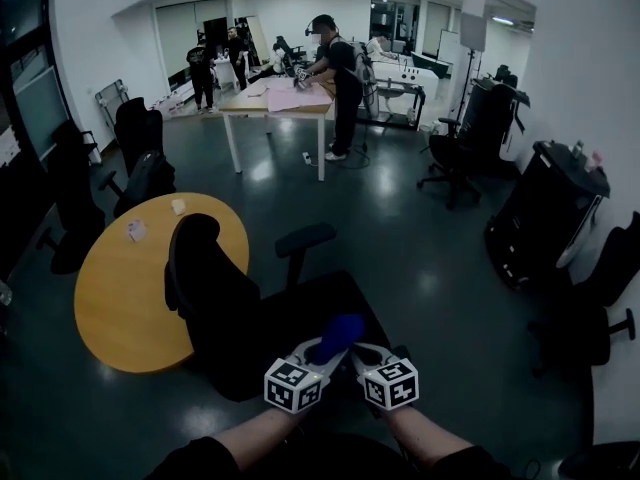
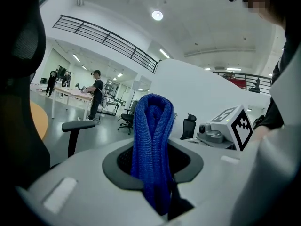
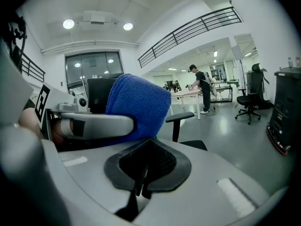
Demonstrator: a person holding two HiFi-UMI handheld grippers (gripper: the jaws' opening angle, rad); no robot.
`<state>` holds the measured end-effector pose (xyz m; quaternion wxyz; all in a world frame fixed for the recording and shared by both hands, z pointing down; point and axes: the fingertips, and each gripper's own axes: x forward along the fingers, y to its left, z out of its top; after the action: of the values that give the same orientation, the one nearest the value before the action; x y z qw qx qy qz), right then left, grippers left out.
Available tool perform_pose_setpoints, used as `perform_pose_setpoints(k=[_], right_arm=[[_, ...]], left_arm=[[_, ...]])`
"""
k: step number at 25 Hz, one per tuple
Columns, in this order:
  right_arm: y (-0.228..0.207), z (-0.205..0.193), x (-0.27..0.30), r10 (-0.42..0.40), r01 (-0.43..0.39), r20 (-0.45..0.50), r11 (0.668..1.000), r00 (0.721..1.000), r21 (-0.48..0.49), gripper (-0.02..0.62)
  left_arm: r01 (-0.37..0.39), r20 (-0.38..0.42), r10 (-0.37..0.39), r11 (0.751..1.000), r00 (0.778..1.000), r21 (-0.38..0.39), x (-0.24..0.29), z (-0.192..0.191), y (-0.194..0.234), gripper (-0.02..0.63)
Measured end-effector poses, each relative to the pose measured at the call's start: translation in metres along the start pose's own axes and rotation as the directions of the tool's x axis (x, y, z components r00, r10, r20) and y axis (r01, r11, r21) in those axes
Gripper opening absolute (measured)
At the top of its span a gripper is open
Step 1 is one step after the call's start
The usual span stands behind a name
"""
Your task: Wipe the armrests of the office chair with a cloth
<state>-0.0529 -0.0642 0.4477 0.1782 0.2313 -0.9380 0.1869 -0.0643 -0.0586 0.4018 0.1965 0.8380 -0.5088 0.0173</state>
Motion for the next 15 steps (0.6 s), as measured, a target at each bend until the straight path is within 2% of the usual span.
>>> perform_pose_setpoints(k=[4, 15], right_arm=[[0.005, -0.005, -0.028, 0.036, -0.035, 0.018, 0.999, 0.999, -0.025, 0.003], [0.026, -0.042, -0.075, 0.154, -0.155, 0.068, 0.988, 0.986, 0.019, 0.003]], left_arm=[[-0.023, 0.001, 0.023, 1.000, 1.000, 0.009, -0.005, -0.002, -0.029, 0.124], [-0.084, -0.040, 0.087, 0.994, 0.995, 0.065, -0.025, -0.032, -0.086, 0.124]])
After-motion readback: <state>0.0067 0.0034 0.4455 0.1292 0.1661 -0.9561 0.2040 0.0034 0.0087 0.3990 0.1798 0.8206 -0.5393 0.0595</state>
